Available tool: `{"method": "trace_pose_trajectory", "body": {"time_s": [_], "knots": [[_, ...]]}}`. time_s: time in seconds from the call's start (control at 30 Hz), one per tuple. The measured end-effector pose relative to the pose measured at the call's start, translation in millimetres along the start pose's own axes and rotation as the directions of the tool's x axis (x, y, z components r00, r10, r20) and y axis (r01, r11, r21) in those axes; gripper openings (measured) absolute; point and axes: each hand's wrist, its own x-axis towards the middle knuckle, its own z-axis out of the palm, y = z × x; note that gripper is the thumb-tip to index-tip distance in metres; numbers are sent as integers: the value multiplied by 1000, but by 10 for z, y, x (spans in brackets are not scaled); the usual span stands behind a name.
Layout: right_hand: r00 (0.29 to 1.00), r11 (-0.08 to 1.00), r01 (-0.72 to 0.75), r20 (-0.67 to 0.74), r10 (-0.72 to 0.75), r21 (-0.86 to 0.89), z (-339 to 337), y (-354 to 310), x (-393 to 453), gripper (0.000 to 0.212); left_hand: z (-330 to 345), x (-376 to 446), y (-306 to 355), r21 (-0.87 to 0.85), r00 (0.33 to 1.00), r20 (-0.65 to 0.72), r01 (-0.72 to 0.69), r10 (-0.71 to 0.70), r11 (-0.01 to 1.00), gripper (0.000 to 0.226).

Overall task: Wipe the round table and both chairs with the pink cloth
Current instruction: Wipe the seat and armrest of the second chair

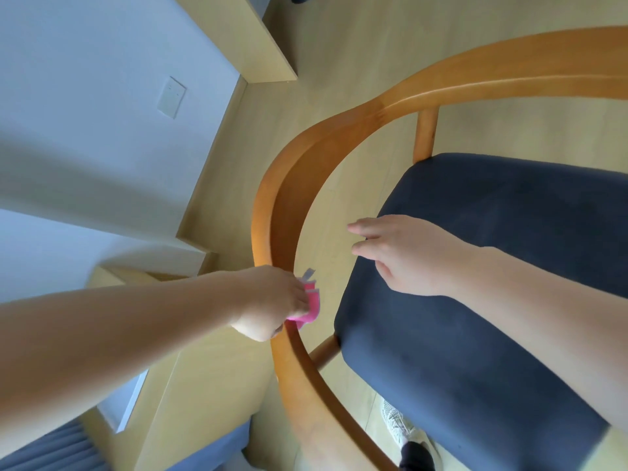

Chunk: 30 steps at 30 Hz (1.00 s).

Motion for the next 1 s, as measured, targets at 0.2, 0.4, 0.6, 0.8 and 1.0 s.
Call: {"method": "trace_pose_trajectory", "body": {"time_s": [0.2,0.4,0.6,0.8,1.0], "knots": [[995,996,94,14,-94,3,75,-157,89,37,44,6,45,15,998,-56,22,-21,1000,41],[993,997,48,-114,-41,59,85,-76,28,29,-122,76,-270,103,978,-133,175,-160,979,46],[968,997,25,-251,-5,75,102,58,-84,24,-703,242,-776,197,951,-182,286,-251,938,47],[956,999,4,-292,12,51,70,211,-232,26,-1144,451,-1031,322,932,-231,344,-279,882,55],[943,997,-54,-327,67,51,-18,324,-391,27,-1428,672,-1138,410,920,-278,374,-277,832,58]]}}
